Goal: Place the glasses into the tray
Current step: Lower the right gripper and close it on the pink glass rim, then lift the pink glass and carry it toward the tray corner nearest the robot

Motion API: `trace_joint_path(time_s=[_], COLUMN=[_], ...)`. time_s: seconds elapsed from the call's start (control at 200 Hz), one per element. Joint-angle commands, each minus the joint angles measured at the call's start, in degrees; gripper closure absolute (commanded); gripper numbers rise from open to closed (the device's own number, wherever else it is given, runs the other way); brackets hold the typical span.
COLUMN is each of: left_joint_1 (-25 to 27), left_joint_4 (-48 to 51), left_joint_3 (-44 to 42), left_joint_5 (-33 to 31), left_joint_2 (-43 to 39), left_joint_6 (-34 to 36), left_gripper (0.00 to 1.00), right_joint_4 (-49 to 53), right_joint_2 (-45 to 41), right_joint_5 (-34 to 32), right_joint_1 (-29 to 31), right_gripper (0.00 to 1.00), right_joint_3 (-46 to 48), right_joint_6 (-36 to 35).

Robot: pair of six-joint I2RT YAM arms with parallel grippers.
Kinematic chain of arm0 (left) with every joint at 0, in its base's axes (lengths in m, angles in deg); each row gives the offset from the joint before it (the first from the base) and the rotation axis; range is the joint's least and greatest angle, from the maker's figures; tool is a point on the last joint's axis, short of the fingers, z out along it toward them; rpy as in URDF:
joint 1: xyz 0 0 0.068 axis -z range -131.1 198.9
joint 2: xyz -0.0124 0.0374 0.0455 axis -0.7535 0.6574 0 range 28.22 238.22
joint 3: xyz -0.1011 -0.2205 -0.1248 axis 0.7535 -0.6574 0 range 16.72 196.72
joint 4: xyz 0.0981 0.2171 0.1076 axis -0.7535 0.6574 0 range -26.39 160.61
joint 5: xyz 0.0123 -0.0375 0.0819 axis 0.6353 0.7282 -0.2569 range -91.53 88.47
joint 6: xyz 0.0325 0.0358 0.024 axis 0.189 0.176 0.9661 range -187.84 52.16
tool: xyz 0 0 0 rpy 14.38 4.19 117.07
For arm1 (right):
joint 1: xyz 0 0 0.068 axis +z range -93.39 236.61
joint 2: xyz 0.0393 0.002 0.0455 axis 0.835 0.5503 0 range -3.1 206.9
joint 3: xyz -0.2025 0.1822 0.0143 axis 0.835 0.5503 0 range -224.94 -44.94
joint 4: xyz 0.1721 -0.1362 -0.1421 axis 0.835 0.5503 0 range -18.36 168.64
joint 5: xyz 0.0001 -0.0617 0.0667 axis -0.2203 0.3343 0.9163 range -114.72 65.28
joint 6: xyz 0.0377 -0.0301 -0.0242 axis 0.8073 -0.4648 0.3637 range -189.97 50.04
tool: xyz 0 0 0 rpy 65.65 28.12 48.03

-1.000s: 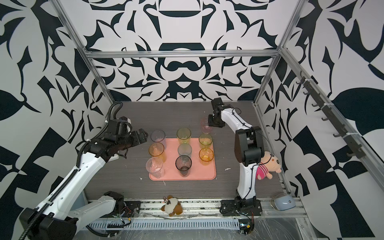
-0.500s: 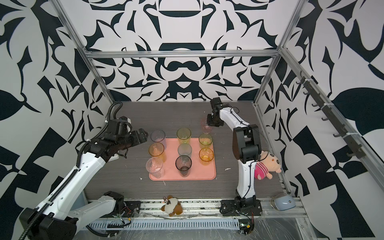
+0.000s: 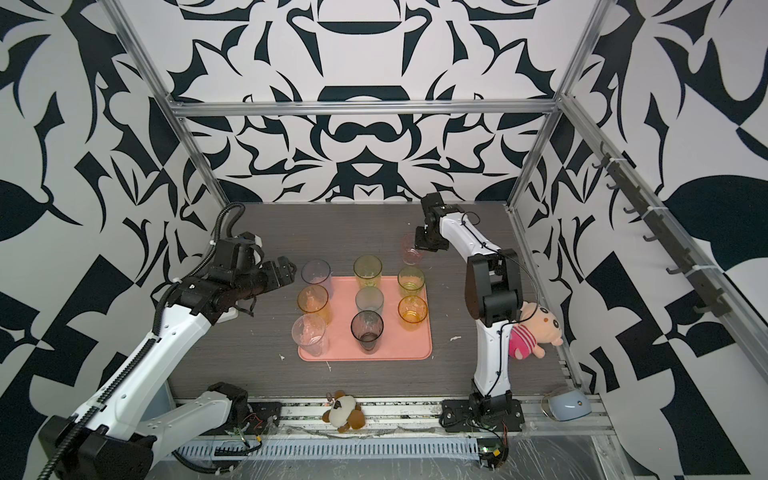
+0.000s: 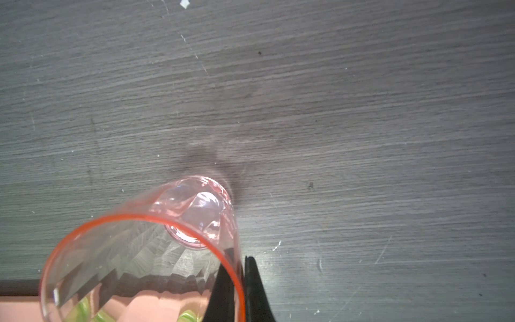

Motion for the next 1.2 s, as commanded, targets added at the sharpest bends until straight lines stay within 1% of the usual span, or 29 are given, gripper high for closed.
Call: trace_joint_path(time_s=[0.0,0.305,0.63,0.76,0.94,1.19], left_joint_1=[0.13,0.13,0.12,0.13,0.12,0.13], left_joint_4=[-0.44,-1.61,-1.32,-2.08,-2.66,-2.77], left_joint_3=[-1.01,-1.33,-1.42,-1.81,-2.40,-3.32], left_joint_5=[0.73,1.60,2.62,5.20,5.25,5.91], left_joint_2=[-0.55,-0.32,-1.11,-2.66,-4.22,-4.86], left_joint_6=[-0.10,-0.35,-0.95,-1.49,-1.83,-1.94], left_gripper=[0.01,0.00,0.01,0.01,0.00,0.00], right_joint_4=[2.74,7.38,11.63,12.91,14.10,18.89], right_joint_2=[-2.44,-8.43,-18.41,-23.33,-30.51,-39.51], right_joint_5=[-2.21,-4.33,-5.57,-4.82,-3.34,-1.93], right_joint_1=[-0.23,-0.23,-0.23,-0.23,-0.19,0.29], right_gripper=[1.00,1.00,1.00,1.00,1.00,1.00], right_joint_3=[-3.23,-2.72,0.87,3.26,6.58,10.09], right_joint_6=[-0.95,-1.49,-0.62,1.69,3.73,4.66])
